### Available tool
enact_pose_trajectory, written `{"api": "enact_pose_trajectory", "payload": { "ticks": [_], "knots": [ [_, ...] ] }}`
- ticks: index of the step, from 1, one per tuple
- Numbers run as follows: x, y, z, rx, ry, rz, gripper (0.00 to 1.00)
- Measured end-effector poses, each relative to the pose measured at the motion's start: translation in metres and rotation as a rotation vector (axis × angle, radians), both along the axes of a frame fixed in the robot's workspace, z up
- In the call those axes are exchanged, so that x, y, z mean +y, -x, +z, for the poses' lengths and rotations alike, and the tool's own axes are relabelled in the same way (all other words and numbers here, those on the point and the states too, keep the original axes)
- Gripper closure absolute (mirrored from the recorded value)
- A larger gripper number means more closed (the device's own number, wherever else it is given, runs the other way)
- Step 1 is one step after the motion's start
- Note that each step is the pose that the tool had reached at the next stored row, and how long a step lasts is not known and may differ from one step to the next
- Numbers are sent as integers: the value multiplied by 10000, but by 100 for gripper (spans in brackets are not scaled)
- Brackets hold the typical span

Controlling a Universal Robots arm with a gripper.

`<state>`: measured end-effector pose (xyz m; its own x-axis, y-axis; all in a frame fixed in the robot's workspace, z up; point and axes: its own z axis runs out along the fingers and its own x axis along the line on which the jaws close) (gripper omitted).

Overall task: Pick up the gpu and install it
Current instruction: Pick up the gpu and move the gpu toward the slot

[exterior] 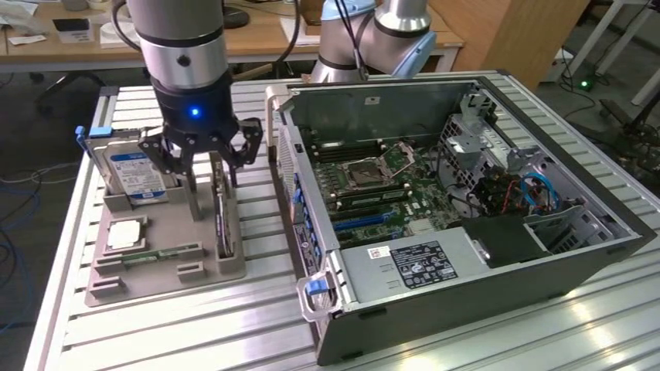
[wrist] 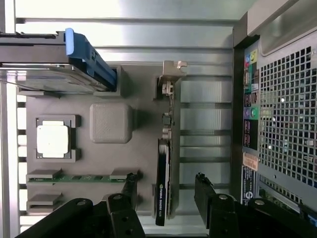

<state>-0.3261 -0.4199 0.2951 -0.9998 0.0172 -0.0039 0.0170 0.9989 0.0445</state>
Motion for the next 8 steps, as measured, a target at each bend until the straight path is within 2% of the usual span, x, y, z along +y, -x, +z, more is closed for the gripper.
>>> {"api": "enact_pose_trajectory", "payload": {
  "ticks": [8],
  "knots": [
    [0, -4, -146, 6, -1, 13, 41]
  ]
}}
